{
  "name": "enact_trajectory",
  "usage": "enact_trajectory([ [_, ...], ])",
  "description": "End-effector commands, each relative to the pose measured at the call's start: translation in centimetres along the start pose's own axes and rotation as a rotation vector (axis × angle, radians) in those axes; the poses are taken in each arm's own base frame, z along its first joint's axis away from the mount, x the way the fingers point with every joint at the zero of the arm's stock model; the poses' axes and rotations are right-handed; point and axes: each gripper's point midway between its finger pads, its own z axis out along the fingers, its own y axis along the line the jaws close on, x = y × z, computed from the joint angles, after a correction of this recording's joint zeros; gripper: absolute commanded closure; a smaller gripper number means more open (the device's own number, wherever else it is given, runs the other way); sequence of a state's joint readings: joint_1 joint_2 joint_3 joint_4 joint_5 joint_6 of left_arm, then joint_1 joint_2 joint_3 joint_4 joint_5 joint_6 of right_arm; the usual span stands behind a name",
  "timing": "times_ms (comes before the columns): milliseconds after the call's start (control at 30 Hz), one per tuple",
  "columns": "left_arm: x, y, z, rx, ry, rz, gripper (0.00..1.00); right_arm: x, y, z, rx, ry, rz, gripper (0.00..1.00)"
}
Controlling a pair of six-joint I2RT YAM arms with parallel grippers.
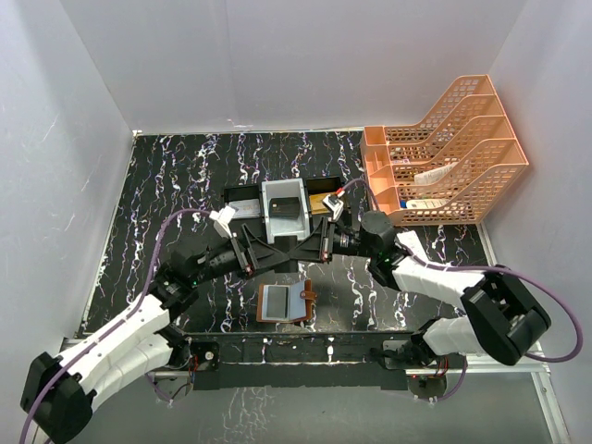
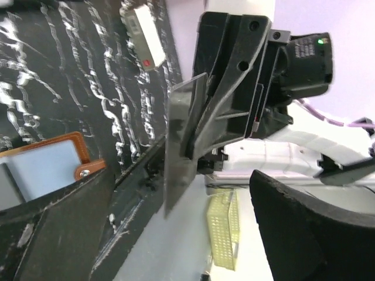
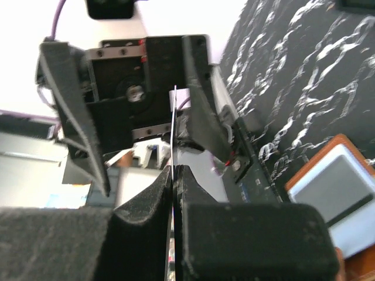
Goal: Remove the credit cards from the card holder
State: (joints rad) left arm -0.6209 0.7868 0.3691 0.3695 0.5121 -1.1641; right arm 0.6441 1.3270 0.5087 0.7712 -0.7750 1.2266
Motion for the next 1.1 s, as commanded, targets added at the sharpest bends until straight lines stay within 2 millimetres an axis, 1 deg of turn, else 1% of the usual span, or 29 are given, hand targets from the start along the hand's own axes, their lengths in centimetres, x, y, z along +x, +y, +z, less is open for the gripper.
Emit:
enact_trajectory([
  [0, -1.7, 1.7, -1.8, -0.236, -0.057, 0.13, 0.01, -4.0, -0.3, -0.3, 0.14, -0.135, -0.18, 1.0],
  [67, -2.7, 2.7, -3.1, -0.353, -0.105, 0.16, 0.01, -5.5, -1.0, -0.8, 0.226, -0.187, -0.226, 1.0],
  [100, -3.6, 3.2, -3.8, -0.412, -0.149, 0.178, 0.01, -6.2, -1.5, -1.1, 0.272, -0.211, -0.246, 1.0],
  [200, -5.0, 4.4, -6.4, -0.569, -0.224, 0.217, 0.01, -8.0, -2.0, -1.8, 0.372, -0.264, -0.322, 1.0],
  [300, -6.3, 4.9, -8.8, -0.702, -0.268, 0.273, 0.01, -9.2, -1.5, -2.2, 0.406, -0.295, -0.401, 1.0],
  [400, -7.3, 5.4, -10.8, -0.838, -0.273, 0.335, 0.01, -10.2, -1.3, -2.5, 0.45, -0.31, -0.466, 1.0],
  [433, -7.5, 5.4, -11.4, -0.878, -0.266, 0.355, 0.01, -10.5, -1.4, -2.6, 0.469, -0.311, -0.482, 1.0],
  [500, -8.1, 5.7, -12.4, -0.955, -0.253, 0.392, 0.01, -11.1, -0.9, -2.7, 0.477, -0.314, -0.526, 1.0],
  [600, -9.2, 6.4, -14.0, -1.076, -0.284, 0.405, 0.01, -11.9, -0.4, -2.5, 0.494, -0.326, -0.605, 1.0],
  [700, -9.9, 6.1, -14.2, -1.067, -0.323, 0.406, 0.01, -12.4, -0.4, -1.9, 0.542, -0.297, -0.714, 1.0],
  [767, -9.9, 6.2, -13.8, -1.035, -0.303, 0.408, 0.01, -12.5, -0.7, -1.0, 0.578, -0.252, -0.793, 1.0],
  [833, -9.2, 7.0, -12.9, -1.007, -0.214, 0.393, 0.02, -12.6, -1.2, -0.1, 0.623, -0.196, -0.874, 1.0],
  [900, -9.1, 8.7, -12.8, -1.023, -0.163, 0.315, 0.02, -13.0, -2.0, 0.7, 0.681, -0.158, -0.966, 1.0],
  [967, -9.7, 9.6, -12.9, -1.014, -0.17, 0.258, 0.02, -14.0, -3.0, 1.0, 0.759, -0.152, -1.033, 1.0],
  [1067, -11.7, 9.9, -13.7, -0.968, -0.221, 0.214, 0.01, -15.1, -4.4, 1.6, 0.831, -0.107, -1.121, 1.0],
])
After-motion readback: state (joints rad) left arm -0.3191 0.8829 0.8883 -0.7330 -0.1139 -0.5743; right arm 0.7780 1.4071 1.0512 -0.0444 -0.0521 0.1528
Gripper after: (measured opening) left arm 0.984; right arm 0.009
